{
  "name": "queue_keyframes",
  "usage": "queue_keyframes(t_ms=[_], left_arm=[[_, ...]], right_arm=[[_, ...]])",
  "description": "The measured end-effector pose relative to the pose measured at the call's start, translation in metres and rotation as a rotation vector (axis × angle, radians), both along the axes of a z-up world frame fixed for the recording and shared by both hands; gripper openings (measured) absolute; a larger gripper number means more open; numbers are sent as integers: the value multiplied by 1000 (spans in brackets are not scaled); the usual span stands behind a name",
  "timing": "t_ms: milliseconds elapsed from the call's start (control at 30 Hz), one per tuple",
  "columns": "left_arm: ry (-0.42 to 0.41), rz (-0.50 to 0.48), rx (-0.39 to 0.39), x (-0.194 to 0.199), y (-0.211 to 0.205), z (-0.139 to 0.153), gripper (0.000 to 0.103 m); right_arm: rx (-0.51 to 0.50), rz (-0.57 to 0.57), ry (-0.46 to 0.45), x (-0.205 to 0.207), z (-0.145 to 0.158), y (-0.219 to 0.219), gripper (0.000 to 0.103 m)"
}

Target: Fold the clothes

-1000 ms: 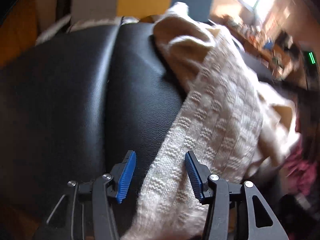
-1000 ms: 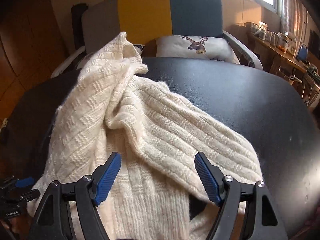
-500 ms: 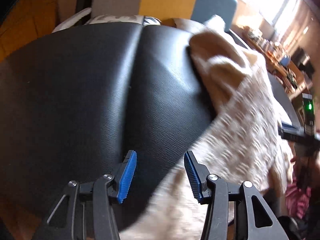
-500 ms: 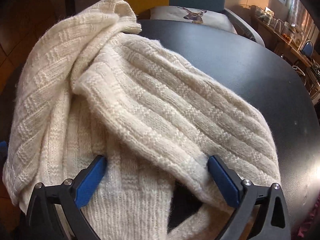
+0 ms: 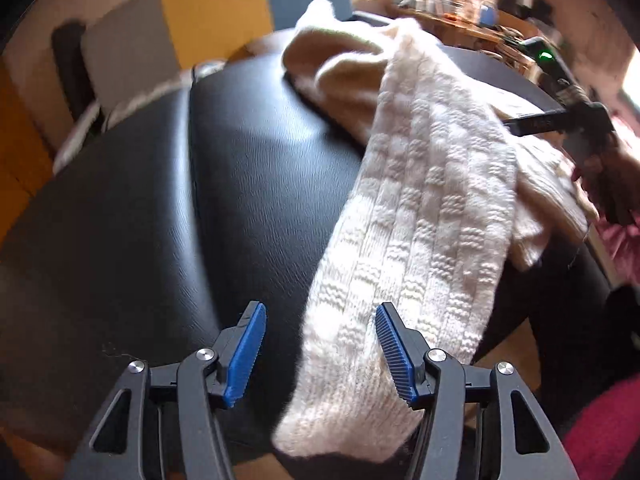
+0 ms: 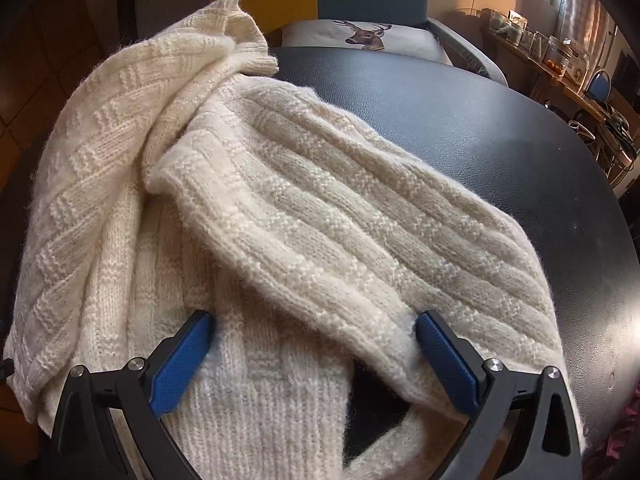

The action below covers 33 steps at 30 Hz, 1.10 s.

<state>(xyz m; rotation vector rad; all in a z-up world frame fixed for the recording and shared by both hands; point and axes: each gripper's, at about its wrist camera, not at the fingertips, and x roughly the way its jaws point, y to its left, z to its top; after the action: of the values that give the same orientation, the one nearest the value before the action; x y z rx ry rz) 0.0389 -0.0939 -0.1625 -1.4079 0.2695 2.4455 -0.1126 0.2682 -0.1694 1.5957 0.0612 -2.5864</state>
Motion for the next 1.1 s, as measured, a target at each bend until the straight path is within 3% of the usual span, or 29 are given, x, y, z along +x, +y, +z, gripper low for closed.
queue_keyframes(t_ms=[100,167,267,333,467,567,600,667,733,800,867,1000,1100], left_arm=[[2,129,67,-8,-22,5,20],[4,215,112,-13,-36,9,8],[37,418,163,-28,-87,22,7],[75,523,144,-31,-122,36,7],[106,622,84,-31,-170,53,7],[57,679,36,-57,-184,56,8],[24,698,57,-67,-186,59,9],[34,739,188,-57,-201,83,11],[93,723,326,-41,-204,104,24],[137,709,389,-30,-200,117,40],[146,668,351,-27,-187,118,46],[89,527,241,-27,-140,107,46],[59,425,214,-42,-102,101,46]], right_arm=[[3,0,-3,-3,1,-4,103],[4,1,-8,3,2,-1,103],[3,2,-18,10,4,3,103],[4,1,-19,10,5,2,103],[7,-5,-14,8,9,-3,103],[9,-10,-10,7,13,-7,103],[9,-10,-11,8,13,-8,103],[7,-11,-10,9,13,-8,103],[8,-14,-5,9,13,-9,103],[8,-16,-8,9,15,-10,103],[8,-16,-15,9,17,-13,103],[8,-16,-36,9,21,-16,103],[16,-8,-55,6,28,-22,103]])
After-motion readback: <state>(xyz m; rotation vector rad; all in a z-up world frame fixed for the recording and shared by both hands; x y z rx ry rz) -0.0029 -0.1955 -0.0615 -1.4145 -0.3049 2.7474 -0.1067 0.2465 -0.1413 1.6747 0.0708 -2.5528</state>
